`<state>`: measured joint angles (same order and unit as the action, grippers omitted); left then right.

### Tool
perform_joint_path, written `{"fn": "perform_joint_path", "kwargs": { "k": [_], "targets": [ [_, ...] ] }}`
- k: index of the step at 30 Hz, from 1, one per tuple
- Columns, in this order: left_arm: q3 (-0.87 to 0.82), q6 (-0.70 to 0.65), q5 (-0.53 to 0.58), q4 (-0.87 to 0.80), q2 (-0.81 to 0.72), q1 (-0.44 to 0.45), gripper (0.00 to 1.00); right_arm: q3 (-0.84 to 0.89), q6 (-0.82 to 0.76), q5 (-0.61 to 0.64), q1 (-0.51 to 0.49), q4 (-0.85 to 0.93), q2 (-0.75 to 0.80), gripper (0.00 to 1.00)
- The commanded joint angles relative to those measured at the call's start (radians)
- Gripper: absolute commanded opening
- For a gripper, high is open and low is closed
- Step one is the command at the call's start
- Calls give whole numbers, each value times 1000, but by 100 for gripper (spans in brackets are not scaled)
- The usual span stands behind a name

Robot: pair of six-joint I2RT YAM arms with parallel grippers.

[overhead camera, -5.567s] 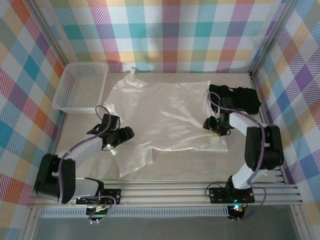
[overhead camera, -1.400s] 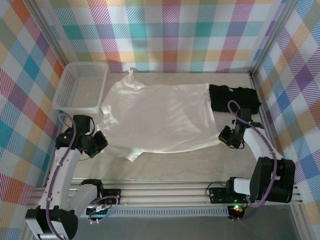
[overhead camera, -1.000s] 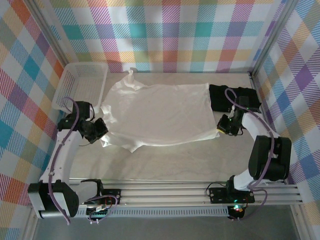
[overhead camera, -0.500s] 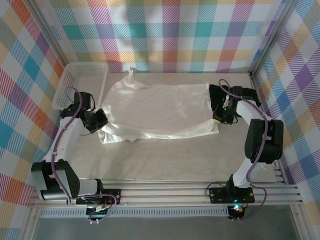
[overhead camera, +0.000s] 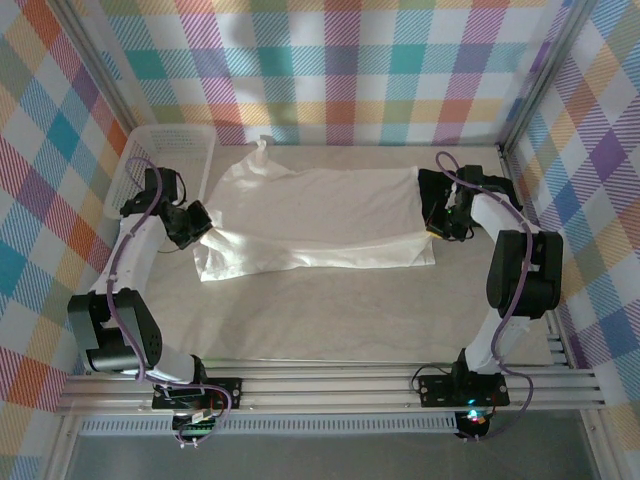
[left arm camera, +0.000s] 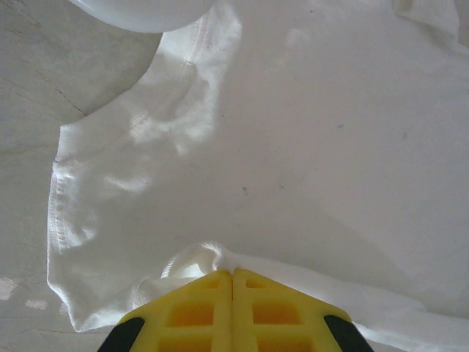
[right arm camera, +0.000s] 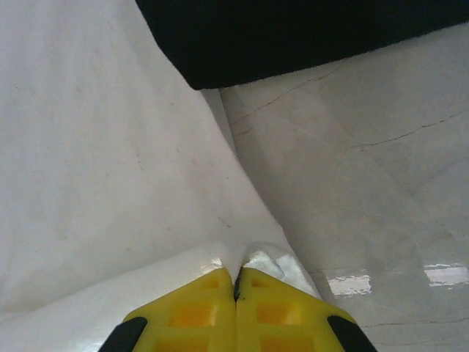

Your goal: Fold the inside-out t-shirt

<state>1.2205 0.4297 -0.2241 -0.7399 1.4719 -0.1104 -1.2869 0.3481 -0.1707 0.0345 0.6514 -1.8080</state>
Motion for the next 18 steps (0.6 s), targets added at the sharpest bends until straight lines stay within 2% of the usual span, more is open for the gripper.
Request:
{"fn": "perform_joint_path", "kwargs": {
  "k": [1,10,18],
  "targets": [
    [28,13,-5,23,12,-15,0,-34,-24,18,-4,6,-2,0],
    [46,16,-41,30,43,-15,0,-63,-11,-15,-6,-6,-10,0],
    [109,23,-22,34,133,-15,0,-111,-11,-7,-19,-17,-62,0]
  ]
}}
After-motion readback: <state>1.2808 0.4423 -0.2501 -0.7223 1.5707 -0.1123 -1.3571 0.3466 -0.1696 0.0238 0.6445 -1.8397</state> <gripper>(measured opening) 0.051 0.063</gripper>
